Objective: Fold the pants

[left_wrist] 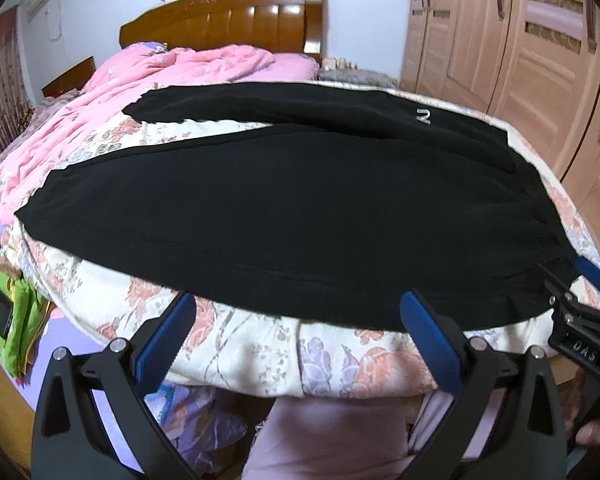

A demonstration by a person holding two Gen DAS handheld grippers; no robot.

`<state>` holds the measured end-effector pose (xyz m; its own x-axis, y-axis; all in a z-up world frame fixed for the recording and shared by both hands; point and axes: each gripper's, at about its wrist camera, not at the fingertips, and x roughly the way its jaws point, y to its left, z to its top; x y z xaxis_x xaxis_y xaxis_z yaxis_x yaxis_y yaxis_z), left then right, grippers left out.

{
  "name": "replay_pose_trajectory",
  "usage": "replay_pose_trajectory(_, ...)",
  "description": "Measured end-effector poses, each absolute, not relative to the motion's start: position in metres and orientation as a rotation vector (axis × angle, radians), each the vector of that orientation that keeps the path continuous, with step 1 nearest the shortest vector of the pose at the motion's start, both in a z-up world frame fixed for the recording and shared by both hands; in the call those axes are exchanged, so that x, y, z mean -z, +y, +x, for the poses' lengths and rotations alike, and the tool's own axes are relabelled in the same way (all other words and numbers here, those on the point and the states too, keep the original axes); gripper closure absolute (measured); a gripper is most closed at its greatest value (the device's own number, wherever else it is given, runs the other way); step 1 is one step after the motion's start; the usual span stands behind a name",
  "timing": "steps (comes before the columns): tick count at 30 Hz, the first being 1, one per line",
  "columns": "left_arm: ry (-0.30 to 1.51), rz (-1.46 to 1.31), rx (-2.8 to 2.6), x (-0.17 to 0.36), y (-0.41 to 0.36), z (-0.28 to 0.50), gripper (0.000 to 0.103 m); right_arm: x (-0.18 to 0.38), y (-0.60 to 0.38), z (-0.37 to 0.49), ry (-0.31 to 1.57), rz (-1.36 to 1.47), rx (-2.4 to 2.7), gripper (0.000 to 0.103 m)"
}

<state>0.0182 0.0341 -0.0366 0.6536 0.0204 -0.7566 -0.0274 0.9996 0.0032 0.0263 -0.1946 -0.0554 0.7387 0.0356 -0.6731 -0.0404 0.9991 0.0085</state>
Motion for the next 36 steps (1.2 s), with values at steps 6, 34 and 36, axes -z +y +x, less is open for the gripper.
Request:
replay_pose_trajectory(6,0.859,0.149,0.09,0.021,0.02,0.09,0.001,0.033,-0.219,0.109,0.769,-0.032,-0.207,0.004)
replay_pose_trajectory(34,0.998,0.351,1.029,0.032,-0.037,0.475,0.031,0.051,-0.335,0.412,0.99,-0.138,-0.472,0.091)
replay_pose_trajectory(36,1.0,0.357,1.094,0.031,-0.042,0.485,0.031,0.039,-0.333,0.398,0.928,-0.154,-0.473,0.092)
